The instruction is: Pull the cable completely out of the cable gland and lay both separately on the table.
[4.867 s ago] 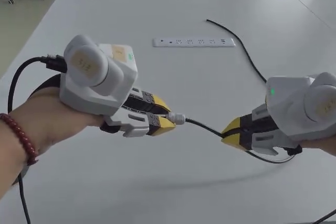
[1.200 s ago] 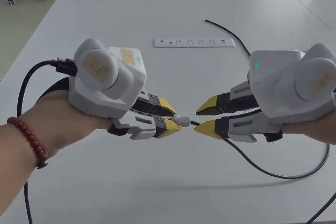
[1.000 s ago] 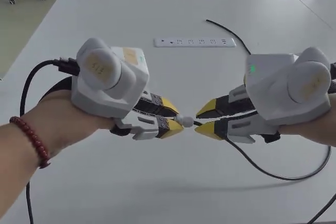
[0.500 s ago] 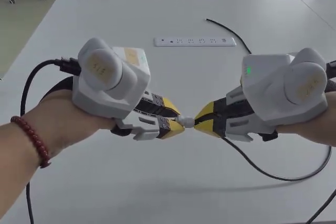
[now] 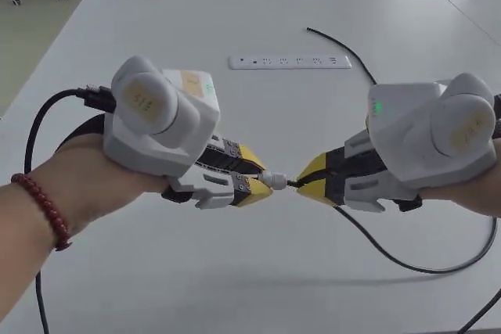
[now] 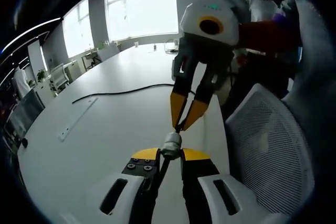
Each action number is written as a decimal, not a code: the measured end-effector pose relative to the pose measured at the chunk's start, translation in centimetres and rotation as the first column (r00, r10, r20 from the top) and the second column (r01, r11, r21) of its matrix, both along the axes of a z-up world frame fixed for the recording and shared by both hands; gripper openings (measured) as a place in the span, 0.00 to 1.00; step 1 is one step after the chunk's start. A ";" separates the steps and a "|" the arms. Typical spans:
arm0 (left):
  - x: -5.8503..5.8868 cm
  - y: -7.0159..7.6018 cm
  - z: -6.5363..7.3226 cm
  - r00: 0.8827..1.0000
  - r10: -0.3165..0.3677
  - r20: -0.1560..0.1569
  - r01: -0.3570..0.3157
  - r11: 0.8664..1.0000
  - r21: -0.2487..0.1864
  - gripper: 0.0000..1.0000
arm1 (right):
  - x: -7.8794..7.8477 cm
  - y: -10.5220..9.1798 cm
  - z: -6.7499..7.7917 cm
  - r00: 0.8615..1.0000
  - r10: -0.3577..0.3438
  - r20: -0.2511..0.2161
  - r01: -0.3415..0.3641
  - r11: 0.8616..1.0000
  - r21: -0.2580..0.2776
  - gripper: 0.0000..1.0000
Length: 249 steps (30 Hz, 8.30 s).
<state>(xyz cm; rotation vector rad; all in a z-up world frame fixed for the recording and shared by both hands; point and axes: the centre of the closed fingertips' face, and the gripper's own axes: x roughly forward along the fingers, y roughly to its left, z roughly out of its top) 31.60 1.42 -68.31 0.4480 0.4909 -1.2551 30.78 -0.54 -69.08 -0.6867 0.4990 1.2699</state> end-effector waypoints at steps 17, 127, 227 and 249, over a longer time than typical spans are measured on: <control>0.3 1.3 0.0 1.000 0.017 0.011 -0.018 1.000 0.015 0.16 | 0.3 -3.2 -2.9 0.995 -0.079 -0.057 0.077 0.996 -0.038 0.00; 0.2 0.5 -0.2 0.999 0.016 0.028 -0.017 0.999 0.035 0.16 | 0.5 -1.2 -1.7 0.992 -0.088 -0.093 0.092 0.995 0.036 0.12; 3.4 1.1 -3.7 0.997 0.071 -0.023 -0.071 0.997 -0.003 0.16 | 18.9 -11.1 -10.3 0.838 -0.528 -0.136 0.513 0.848 -0.129 0.00; 3.5 1.6 -4.0 0.996 0.087 -0.032 -0.087 0.996 -0.005 0.16 | 19.5 -11.3 -14.1 0.817 -0.547 -0.185 0.505 0.832 -0.231 0.00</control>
